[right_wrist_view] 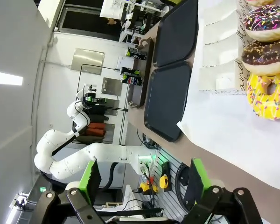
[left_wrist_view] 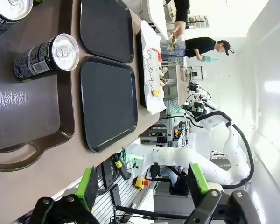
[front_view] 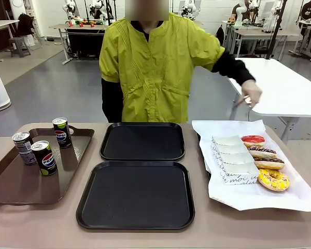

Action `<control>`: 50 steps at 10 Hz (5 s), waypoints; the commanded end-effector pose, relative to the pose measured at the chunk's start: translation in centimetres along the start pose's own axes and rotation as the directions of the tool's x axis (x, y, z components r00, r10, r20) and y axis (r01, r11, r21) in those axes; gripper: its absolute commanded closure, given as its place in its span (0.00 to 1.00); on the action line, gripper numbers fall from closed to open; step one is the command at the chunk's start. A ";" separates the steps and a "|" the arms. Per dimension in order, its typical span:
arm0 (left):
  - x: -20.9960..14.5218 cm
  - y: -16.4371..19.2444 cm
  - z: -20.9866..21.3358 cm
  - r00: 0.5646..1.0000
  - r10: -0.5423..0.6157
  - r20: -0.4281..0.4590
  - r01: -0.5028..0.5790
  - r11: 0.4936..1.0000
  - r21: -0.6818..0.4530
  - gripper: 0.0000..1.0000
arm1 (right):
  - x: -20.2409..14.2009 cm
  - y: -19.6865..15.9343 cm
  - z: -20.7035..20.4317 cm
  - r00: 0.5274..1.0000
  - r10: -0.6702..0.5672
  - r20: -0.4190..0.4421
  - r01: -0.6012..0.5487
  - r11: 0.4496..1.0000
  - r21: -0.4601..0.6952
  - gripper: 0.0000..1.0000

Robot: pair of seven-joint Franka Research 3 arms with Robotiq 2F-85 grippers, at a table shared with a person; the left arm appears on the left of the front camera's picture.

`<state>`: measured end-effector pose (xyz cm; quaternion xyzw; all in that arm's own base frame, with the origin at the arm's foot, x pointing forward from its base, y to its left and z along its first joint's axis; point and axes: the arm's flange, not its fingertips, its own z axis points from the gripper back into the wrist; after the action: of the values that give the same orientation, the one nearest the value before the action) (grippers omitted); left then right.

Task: Set up donuts and drinks on trays.
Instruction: Pick up one Pepsi coke and place it on the Flat Tray.

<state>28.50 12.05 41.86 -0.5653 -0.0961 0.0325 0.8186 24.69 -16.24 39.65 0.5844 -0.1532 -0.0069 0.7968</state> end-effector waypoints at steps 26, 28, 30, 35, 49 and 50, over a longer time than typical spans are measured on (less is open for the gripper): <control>5.3 -14.6 -11.9 0.968 -0.133 -0.213 0.251 0.519 0.817 0.00 | 0.3 0.1 0.1 1.000 0.024 0.012 -0.024 0.999 0.022 0.00; 6.2 -14.1 -14.1 0.975 -0.119 -0.187 0.221 0.464 0.858 0.00 | 0.3 0.1 0.1 1.000 0.024 0.012 -0.024 0.999 0.022 0.00; 8.1 -13.1 -16.0 0.979 -0.155 -0.135 0.191 0.436 0.880 0.00 | 0.3 0.1 0.1 1.000 0.024 0.012 -0.024 0.999 0.022 0.00; 6.6 -13.3 -15.3 0.973 -0.146 -0.179 0.227 0.463 0.857 0.00 | 0.3 0.1 0.1 1.000 0.024 0.012 -0.024 0.999 0.022 0.00; 13.4 -5.4 -19.3 0.999 -0.026 -0.027 0.034 0.376 0.926 0.00 | 0.3 0.1 0.1 1.000 0.024 0.012 -0.024 0.999 0.022 0.00; 13.1 -5.0 -19.3 1.000 -0.021 -0.021 0.028 0.375 0.927 0.00 | 0.3 0.1 0.1 1.000 0.024 0.012 -0.024 0.999 0.022 0.00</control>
<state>44.61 -5.04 41.82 -0.0238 -0.0615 0.0536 0.9964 24.70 -16.29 39.81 0.5842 -0.1519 -0.0048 0.7973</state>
